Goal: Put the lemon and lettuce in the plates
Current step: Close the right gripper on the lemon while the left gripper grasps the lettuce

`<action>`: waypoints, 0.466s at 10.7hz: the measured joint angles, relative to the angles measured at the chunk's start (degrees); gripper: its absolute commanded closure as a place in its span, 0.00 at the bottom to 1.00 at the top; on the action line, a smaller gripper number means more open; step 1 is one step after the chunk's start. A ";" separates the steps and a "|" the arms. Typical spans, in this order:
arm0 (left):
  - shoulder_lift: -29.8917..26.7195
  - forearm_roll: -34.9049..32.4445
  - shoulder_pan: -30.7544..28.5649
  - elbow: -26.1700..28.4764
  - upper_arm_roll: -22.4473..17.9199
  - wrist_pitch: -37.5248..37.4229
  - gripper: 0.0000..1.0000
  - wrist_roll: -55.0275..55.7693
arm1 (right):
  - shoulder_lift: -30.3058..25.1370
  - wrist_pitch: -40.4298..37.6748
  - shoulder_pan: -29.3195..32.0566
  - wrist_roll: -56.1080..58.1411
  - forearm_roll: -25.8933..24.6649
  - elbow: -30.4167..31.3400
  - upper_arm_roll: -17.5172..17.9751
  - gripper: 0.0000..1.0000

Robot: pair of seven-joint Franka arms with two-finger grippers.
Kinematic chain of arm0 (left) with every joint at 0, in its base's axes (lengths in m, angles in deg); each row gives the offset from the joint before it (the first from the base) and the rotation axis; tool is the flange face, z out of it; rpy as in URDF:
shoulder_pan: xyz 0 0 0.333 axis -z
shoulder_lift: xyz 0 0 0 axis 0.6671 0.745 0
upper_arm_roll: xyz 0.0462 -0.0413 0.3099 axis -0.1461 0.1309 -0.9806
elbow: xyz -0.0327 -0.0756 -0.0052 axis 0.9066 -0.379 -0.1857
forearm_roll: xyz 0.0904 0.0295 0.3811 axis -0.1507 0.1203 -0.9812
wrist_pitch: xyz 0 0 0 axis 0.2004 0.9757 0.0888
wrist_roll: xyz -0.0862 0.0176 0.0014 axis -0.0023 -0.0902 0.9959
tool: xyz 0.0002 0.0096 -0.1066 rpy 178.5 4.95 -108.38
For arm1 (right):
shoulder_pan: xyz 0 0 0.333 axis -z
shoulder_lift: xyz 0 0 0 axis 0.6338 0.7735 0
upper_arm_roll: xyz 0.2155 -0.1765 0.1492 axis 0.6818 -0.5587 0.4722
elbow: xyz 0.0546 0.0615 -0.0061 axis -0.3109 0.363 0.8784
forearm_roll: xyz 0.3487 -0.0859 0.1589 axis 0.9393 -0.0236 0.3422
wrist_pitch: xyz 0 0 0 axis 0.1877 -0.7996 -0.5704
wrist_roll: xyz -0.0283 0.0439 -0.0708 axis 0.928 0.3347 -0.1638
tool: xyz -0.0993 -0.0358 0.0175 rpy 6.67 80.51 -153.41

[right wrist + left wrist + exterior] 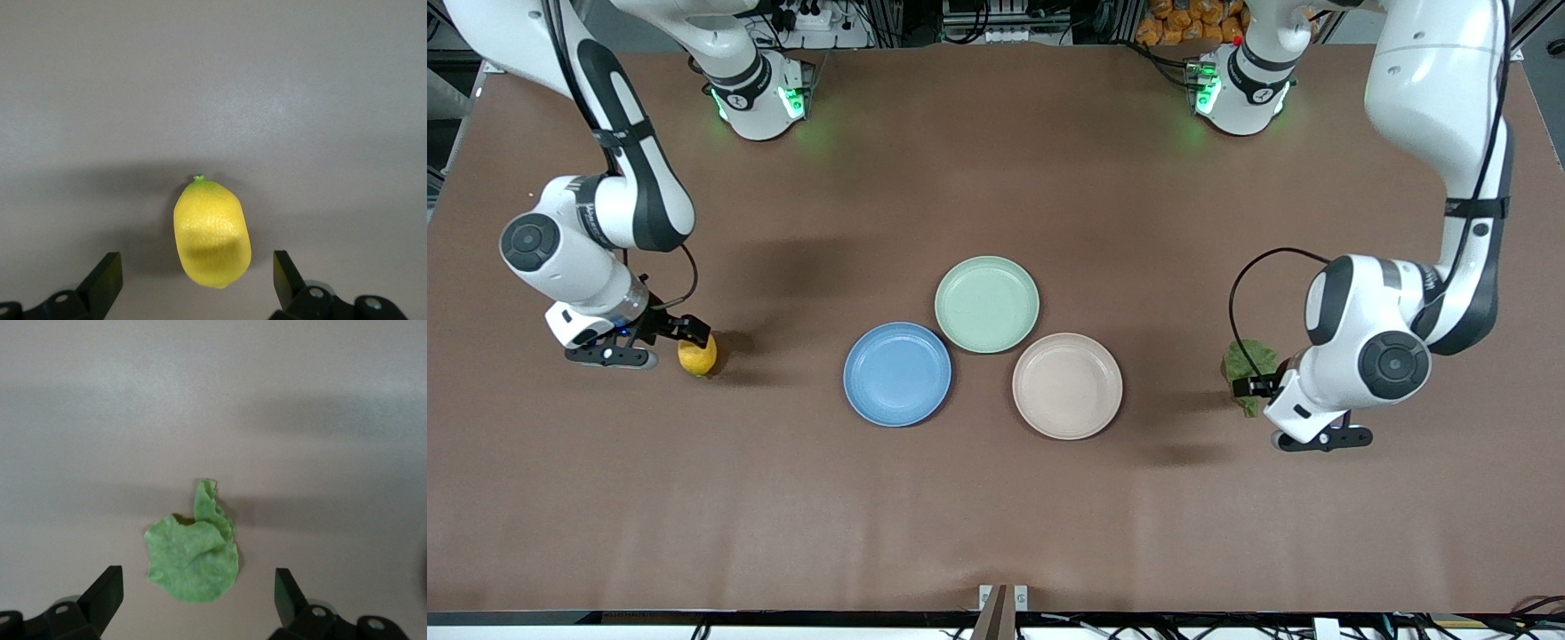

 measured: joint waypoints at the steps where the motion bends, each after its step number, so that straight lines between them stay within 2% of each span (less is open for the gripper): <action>1: 0.94 -0.07 -0.03 0.05 0.00 0.91 0.00 -0.09 | 1.09 1.42 0.05 0.00 0.00 0.22 0.00 0.00; 3: 1.98 -0.23 0.14 1.23 0.10 3.21 0.00 -0.29 | 3.29 3.64 0.24 0.00 0.00 0.62 -0.03 0.00; 5: 1.85 -0.34 0.17 5.48 0.14 8.94 0.00 -0.30 | 4.96 5.62 0.32 0.00 0.00 0.79 -0.03 0.00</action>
